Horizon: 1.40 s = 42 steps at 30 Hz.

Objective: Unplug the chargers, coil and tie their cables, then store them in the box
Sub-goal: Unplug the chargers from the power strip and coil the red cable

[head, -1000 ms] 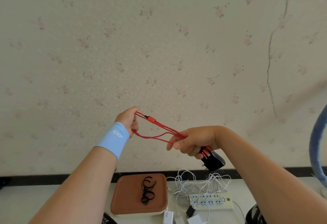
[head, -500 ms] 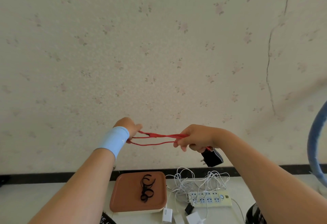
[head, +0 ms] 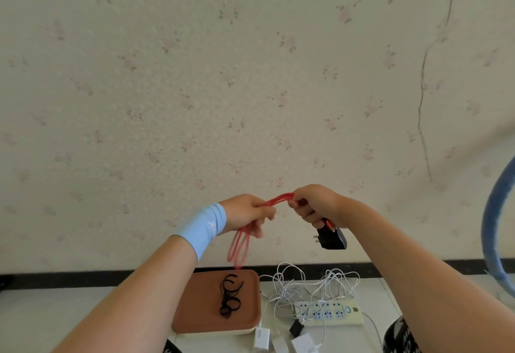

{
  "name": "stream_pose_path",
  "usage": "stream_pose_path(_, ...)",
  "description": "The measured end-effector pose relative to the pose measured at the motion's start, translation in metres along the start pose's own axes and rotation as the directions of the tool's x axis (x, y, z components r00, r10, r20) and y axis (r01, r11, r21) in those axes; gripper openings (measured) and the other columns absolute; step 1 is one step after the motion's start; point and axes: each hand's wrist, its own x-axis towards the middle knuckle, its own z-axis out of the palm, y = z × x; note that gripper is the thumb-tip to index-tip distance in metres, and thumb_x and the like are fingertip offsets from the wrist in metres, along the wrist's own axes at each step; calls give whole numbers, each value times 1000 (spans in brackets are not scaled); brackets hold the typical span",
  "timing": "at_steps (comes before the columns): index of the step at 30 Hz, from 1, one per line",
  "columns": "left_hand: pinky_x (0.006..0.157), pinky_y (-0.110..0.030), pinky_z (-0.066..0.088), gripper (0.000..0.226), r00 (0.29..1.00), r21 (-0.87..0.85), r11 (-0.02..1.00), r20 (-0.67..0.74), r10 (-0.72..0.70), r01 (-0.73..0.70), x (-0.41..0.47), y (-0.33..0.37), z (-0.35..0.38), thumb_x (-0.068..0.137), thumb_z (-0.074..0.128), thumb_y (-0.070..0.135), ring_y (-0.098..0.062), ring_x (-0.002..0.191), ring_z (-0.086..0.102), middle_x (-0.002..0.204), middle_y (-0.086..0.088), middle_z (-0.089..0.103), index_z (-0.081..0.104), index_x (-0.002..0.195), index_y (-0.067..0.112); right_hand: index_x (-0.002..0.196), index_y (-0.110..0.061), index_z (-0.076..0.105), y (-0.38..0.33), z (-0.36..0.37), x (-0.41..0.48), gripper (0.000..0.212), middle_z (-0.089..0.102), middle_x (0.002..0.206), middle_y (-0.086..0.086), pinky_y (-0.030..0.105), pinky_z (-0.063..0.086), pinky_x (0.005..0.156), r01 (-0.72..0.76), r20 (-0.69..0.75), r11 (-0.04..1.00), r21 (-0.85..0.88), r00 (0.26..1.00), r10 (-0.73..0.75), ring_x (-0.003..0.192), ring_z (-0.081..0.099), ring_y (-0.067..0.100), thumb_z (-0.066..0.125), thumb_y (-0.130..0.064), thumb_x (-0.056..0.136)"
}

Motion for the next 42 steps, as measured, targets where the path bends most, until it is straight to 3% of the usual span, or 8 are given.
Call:
stream_pose_path(3, 79, -41, 60, 22, 1000, -306, 952, 10, -16, 19, -2, 6, -7, 104, 47, 26, -10, 45, 38, 61, 3, 36, 53, 92, 9, 81, -11, 56, 6, -4, 1, 27, 47, 63, 0, 27, 43, 54, 109, -61, 989, -102, 991, -115, 52, 41, 14, 40, -11, 103)
stream_pose_path(6, 49, -23, 46, 26, 999, -365, 930, -9, -53, 46, -4, 10, -8, 105, 42, 33, -7, 43, 25, 60, 6, 33, 48, 86, 17, 92, -6, 67, 9, 0, 4, 29, 64, 74, 5, 28, 55, 71, 233, -125, 964, -125, 961, -248, 67, 60, 17, 42, -4, 105)
stream_pose_path(10, 41, -17, 31, 26, 999, -483, 875, -25, -40, 23, -5, 14, -15, 104, 44, 37, -6, 44, 22, 62, 6, 30, 50, 88, 17, 96, -5, 63, 3, 3, 3, 26, 47, 64, -1, 33, 53, 75, 264, -47, 964, 23, 964, -263, 59, 46, 15, 40, -7, 107)
stream_pose_path(17, 51, -21, 42, 26, 982, -361, 915, 108, -152, 181, -15, 5, -30, 102, 49, 35, -7, 43, 30, 59, 6, 36, 53, 87, 15, 82, -11, 54, -2, -6, 2, 27, 35, 54, -7, 24, 28, 45, 166, -258, 980, 113, 957, -132, 45, 27, 9, 36, -7, 102)
stream_pose_path(24, 62, -26, 47, 31, 988, -715, 698, -134, -72, -46, -1, 5, -28, 106, 39, 25, -10, 48, 39, 60, 3, 41, 52, 81, 15, 74, -17, 49, 2, 2, 7, 27, 34, 54, -6, 23, 26, 43, 26, -186, 997, 75, 982, -11, 44, 25, 10, 36, -12, 97)
stream_pose_path(30, 75, -32, 47, 32, 976, -814, 555, -219, -16, -173, 7, 10, -10, 106, 39, 26, -16, 69, 59, 76, 0, 63, 59, 82, 16, 70, -21, 44, -1, 19, 9, 23, 29, 61, -5, 27, 22, 50, 47, -62, 993, 104, 997, -41, 50, 20, 13, 47, -26, 93)
stream_pose_path(37, 89, -34, 41, 32, 972, -757, 623, -233, 27, -199, 10, 10, -1, 107, 33, 23, -19, 86, 60, 99, -3, 68, 59, 90, 19, 107, -8, 65, -3, 29, 6, 52, 30, 61, -7, 24, 25, 48, 148, -103, 988, 46, 984, -143, 50, 25, 10, 59, -58, 94)
stream_pose_path(42, 62, -25, 50, 34, 981, -784, 596, -194, 30, -173, 5, 19, 3, 106, 34, 22, -17, 79, 65, 86, -1, 67, 52, 77, 19, 94, -13, 64, -1, 41, 9, 41, 36, 66, -2, 24, 29, 45, 150, -152, 980, -134, 974, -170, 50, 30, 11, 74, -51, 86)
